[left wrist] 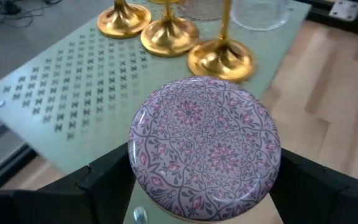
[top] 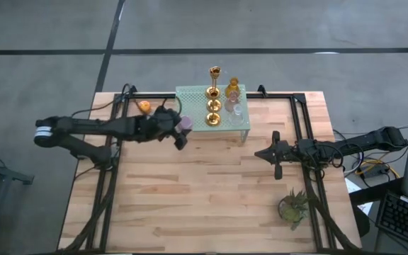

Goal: Pick & Place candle stick holders
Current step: Put the purple scented candle on the shelf

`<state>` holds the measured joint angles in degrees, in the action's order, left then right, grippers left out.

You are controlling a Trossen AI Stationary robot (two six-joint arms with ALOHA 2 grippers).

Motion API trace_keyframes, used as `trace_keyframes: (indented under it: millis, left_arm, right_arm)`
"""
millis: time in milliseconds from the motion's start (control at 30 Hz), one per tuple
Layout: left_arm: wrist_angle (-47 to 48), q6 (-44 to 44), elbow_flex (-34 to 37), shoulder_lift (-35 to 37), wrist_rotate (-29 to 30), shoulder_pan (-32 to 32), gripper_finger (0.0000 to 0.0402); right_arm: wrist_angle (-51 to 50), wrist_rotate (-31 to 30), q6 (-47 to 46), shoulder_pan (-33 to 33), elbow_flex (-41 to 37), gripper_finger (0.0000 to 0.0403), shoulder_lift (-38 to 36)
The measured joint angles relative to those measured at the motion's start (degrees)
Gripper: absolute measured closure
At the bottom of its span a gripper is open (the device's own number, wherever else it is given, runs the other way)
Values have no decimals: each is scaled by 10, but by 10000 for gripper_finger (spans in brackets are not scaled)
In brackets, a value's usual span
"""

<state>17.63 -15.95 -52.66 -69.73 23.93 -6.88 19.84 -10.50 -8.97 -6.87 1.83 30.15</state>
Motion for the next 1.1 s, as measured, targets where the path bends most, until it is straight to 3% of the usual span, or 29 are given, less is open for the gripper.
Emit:
trace_keyframes:
  millis: [267, 533, 1100]
  left_arm:
    - [-5, 29, -67, -89, -27, -46, 85]
    - [-10, 26, -95, -149, -35, -50, 85]
    - [7, 24, -92, -136, -18, -50, 57]
  right_arm:
    - [0, 0, 0, 0, 0, 394, 0]
    - [0, 0, 0, 0, 0, 394, 0]
    - [0, 0, 0, 0, 0, 394, 0]
